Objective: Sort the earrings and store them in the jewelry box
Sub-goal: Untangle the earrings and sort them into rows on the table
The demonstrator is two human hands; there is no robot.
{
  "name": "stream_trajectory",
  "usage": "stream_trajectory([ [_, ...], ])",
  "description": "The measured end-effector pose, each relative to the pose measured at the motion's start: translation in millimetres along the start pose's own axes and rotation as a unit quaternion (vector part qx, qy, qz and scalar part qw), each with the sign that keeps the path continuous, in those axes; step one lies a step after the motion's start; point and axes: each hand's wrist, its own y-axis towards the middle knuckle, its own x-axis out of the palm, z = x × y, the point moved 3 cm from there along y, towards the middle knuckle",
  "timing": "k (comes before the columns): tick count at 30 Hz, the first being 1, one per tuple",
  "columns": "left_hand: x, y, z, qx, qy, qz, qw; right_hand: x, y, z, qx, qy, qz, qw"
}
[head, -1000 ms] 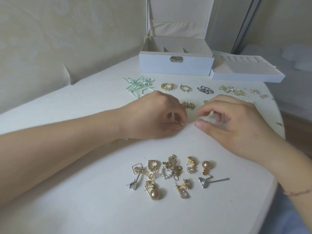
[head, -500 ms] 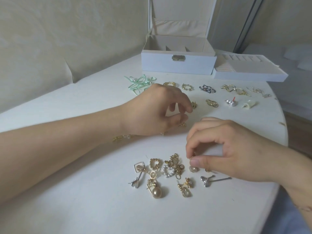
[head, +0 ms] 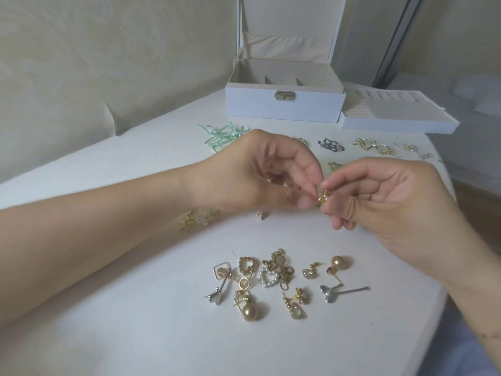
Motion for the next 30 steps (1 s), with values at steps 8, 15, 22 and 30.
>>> stream_trajectory([
  [8, -1, -3, 2, 0.002, 0.010, 0.017, 1.000, 5, -2, 2, -0.014, 0.018, 0.017, 1.000],
  [15, -5, 0, -3, -0.034, -0.022, 0.020, 0.999, -10, -3, -2, -0.072, -0.002, 0.054, 0.996],
  [22, -9, 0, -8, -0.023, -0.008, 0.019, 1.000, -11, -11, -1, -0.111, -0.086, -0.046, 0.989],
  [30, -9, 0, -7, -0.013, 0.019, 0.017, 1.000, 17, -29, 0, -0.181, -0.344, -0.287, 0.876],
])
